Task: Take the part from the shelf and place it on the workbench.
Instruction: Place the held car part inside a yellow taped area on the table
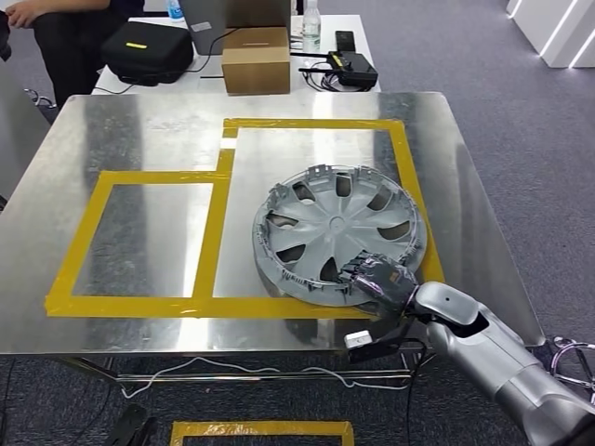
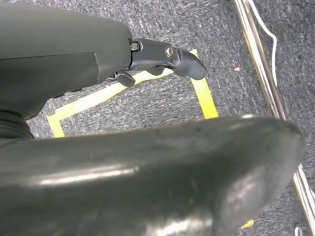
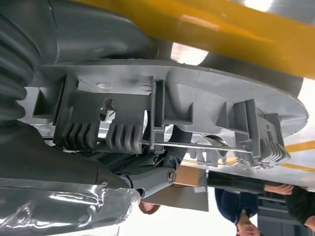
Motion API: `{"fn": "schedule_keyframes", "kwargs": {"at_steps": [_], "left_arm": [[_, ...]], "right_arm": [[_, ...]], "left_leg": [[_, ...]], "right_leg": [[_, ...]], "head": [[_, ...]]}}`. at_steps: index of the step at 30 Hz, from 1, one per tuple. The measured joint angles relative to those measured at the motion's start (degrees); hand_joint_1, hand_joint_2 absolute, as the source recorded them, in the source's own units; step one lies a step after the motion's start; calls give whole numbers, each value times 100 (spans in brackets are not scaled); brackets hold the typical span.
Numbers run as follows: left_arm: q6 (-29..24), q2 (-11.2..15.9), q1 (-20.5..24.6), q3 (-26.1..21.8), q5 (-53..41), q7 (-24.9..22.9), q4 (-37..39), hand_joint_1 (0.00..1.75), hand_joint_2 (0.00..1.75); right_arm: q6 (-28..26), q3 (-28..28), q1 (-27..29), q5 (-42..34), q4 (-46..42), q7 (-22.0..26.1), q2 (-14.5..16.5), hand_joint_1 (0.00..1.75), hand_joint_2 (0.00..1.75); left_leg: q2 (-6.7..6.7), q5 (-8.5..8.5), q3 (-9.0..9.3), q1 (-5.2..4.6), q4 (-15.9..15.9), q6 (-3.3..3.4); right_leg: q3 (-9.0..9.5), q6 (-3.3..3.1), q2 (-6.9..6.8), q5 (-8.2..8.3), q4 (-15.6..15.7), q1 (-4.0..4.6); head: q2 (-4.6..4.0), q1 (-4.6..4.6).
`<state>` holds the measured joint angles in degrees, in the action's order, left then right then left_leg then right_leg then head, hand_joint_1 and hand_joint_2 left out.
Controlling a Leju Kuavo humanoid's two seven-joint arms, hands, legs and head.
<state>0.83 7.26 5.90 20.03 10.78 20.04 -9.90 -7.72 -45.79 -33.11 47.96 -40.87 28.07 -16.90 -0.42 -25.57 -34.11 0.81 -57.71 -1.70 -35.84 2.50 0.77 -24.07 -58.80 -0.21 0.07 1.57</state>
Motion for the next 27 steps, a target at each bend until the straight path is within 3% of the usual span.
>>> {"fn": "schedule_keyframes", "kwargs": {"at_steps": [2,6,7,8,10,12,13,15,17,19,21,22,23,24,26,27], "left_arm": [[0,-2,3,3,-9,0,-2,0,0],[1,-4,6,10,-43,0,-4,0,0],[3,-5,5,14,-53,0,-4,0,44],[7,-7,4,21,-63,1,-5,0,87],[30,-14,6,37,-72,2,-10,0,175],[74,-11,7,44,-67,-2,-15,0,175],[100,-8,4,44,-64,-12,-15,0,175],[134,-3,-17,45,-63,-36,-15,0,175],[139,0,-37,47,-63,-46,-15,0,175],[136,4,-49,48,-63,-46,-15,0,87],[126,6,-70,49,-54,-35,-15,0,0],[117,5,-83,50,-47,-23,-15,0,0],[104,4,-92,50,-38,-8,-15,0,0],[90,6,-97,50,-32,9,-15,0,0],[65,13,-101,49,-25,28,-15,0,0],[57,16,-101,48,-22,34,-15,0,0]], "right_arm": [[-10,-1,8,2,0,18,2,175,175],[-14,-22,3,37,0,87,15,175,175],[-11,-28,-4,41,0,97,23,131,131],[-5,-32,-20,40,0,101,33,87,87],[9,-37,-79,32,0,100,51,0,0],[15,-40,-146,7,2,91,58,0,0],[13,-40,-165,-16,7,85,58,0,0],[-16,-26,-172,-78,27,85,42,0,0],[-86,7,-172,-136,50,109,8,0,0],[-139,40,-174,-167,72,131,-28,0,0],[-166,62,-151,-187,100,117,-59,0,0],[-200,82,-122,-207,111,96,-78,0,0],[-262,114,-81,-239,118,71,-105,0,0],[-343,160,-30,-280,119,49,-140,0,0],[-511,289,71,-359,109,29,-228,0,0],[-564,357,111,-385,102,26,-273,0,0]], "left_leg": [[5,21,2,15,12,68],[5,35,-3,20,17,129],[4,36,-2,20,15,130],[2,35,3,21,14,128],[0,27,20,24,9,107],[-5,25,11,5,-2,52],[-8,35,-3,-4,-1,19],[-10,63,-25,-4,21,-44],[-5,-26,-72,6,-65,-97],[1,-332,-297,9,-559,-133],[1,-653,-642,10,-1300,-150],[1,-695,-745,10,-1516,-150],[1,-633,-755,10,-1536,-146],[2,-476,-655,11,-1337,-138],[5,-125,-288,14,-620,-122],[2,-33,-138,17,-317,-105]], "right_leg": [[-66,57,-15,-118,-139,-9],[-630,123,-31,-769,-1477,-20],[-690,127,-31,-786,-1626,-21],[-645,126,-31,-696,-1553,-25],[-285,121,-32,-340,-848,-40],[56,101,-25,-137,-186,-45],[112,79,-20,-130,-61,-40],[99,5,-11,-126,-43,-28],[93,-71,-12,-100,-21,-38],[93,-127,-21,-83,-2,-50],[85,-151,-26,-79,-1,-45],[83,-155,-26,-78,-2,-43],[84,-154,-26,-76,-2,-42],[89,-148,-27,-76,-2,-44],[90,-108,-31,-80,-16,-35],[76,-77,-31,-82,-28,-22]], "head": [[0,22],[0,57],[0,62],[0,63],[0,63],[0,60],[0,51],[0,32],[0,15],[0,-8],[0,-20],[0,-22],[0,-26],[0,-28],[0,-38],[0,-43]]}}
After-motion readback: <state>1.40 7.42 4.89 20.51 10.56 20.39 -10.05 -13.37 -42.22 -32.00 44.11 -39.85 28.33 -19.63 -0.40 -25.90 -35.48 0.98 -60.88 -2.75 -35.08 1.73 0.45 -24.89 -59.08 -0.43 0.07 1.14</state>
